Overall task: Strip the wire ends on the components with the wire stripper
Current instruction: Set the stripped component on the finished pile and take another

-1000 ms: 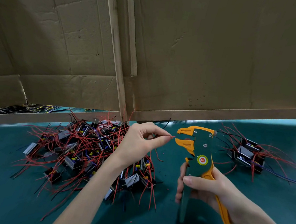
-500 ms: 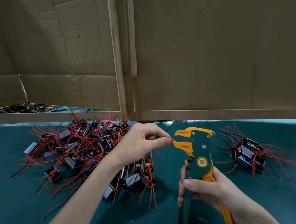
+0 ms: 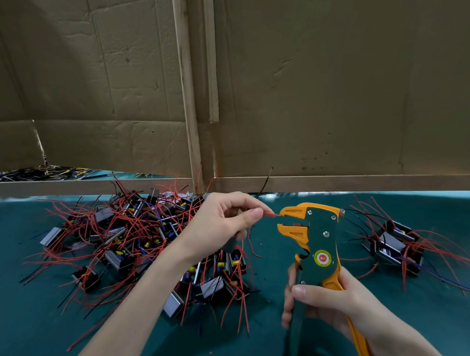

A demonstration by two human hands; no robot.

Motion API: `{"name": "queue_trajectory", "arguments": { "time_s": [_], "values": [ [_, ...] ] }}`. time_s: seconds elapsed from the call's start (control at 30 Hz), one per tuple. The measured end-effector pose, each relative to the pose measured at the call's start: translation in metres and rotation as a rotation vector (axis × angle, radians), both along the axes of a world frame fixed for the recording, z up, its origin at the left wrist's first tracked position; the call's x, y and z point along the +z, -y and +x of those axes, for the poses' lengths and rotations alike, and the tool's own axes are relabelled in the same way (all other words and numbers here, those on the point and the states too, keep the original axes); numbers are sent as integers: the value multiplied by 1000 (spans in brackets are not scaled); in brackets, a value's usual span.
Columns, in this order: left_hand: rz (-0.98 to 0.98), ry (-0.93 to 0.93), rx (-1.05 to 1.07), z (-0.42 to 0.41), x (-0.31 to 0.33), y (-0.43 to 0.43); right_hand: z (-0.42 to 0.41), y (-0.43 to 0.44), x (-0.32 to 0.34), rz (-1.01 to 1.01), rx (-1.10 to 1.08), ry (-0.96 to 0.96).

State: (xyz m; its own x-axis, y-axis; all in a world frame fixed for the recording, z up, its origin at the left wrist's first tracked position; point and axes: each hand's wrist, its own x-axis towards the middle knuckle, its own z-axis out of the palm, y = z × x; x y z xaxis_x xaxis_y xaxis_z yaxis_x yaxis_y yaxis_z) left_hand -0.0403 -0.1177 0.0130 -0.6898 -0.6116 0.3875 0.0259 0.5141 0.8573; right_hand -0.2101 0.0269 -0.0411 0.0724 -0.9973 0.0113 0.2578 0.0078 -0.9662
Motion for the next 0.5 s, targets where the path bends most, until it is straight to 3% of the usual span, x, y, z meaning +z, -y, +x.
{"name": "queue_trajectory", "arguments": {
  "time_s": [0.13, 0.5],
  "values": [
    [73, -98, -57, -3, -1, -4, 0, 1, 0, -13, 12, 0],
    [134, -116, -95, -5, -4, -2, 0, 1, 1, -17, 12, 23]
  ]
}}
